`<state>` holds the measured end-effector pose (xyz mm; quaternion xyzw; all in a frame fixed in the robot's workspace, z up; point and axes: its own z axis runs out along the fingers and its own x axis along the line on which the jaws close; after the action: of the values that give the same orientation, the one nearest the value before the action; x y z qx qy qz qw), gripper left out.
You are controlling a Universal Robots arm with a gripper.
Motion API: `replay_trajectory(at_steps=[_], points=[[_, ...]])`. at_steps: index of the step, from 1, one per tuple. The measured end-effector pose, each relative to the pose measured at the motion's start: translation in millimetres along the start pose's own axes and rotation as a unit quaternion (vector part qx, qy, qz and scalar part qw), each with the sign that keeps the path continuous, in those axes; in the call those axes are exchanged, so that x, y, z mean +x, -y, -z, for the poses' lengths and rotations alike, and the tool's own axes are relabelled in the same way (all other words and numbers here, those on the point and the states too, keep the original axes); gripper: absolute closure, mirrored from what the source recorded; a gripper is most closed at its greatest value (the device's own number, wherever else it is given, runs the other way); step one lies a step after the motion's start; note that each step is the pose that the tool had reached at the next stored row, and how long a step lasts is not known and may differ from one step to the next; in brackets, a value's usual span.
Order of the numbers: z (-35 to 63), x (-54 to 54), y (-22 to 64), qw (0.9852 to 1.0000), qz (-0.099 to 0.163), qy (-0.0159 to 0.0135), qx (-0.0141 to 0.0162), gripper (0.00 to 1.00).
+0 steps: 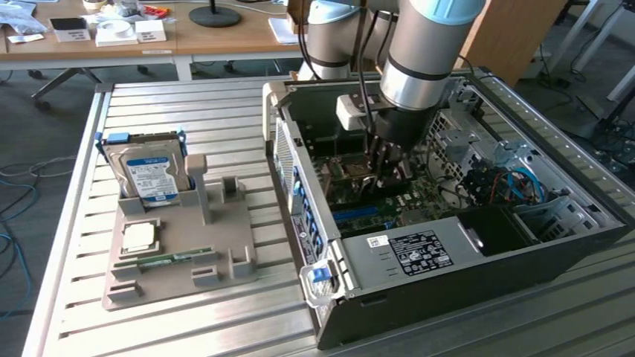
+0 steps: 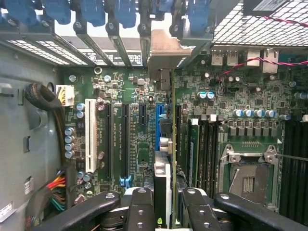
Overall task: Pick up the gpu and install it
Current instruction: 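Insert the gpu into the slot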
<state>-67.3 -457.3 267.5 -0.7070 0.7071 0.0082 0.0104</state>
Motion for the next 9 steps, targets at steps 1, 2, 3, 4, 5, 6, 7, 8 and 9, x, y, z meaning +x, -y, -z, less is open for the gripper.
replay_trajectory(at_steps=[1, 2, 3, 4, 5, 6, 7, 8, 9], points=[[-0.7, 0.0, -0.1, 1.0, 0.0, 0.0, 0.0, 0.73], [-1.3, 0.0, -0.2, 1.0, 0.0, -0.0001, 0.0, 0.73], [-1.6, 0.1, -0.3, 1.0, 0.0, -0.0001, 0.0, 0.73], [-1.6, 0.1, -0.4, 1.0, 0.0, -0.0002, 0.0, 0.73], [-1.7, 0.0, -0.9, 1.0, 0.0, -0.0002, 0.0, 0.73], [-1.8, 0.0, -1.3, 1.0, 0.0, -0.0001, 0.0, 0.73], [-1.9, 0.0, -1.7, 1.0, 0.0, -0.0001, 0.0, 0.73], [-1.9, 0.0, -2.0, 1.0, 0.0, -0.0001, 0.0, 0.73], [-1.9, 0.1, -2.1, 1.0, 0.0, -0.0001, 0.0, 0.73]])
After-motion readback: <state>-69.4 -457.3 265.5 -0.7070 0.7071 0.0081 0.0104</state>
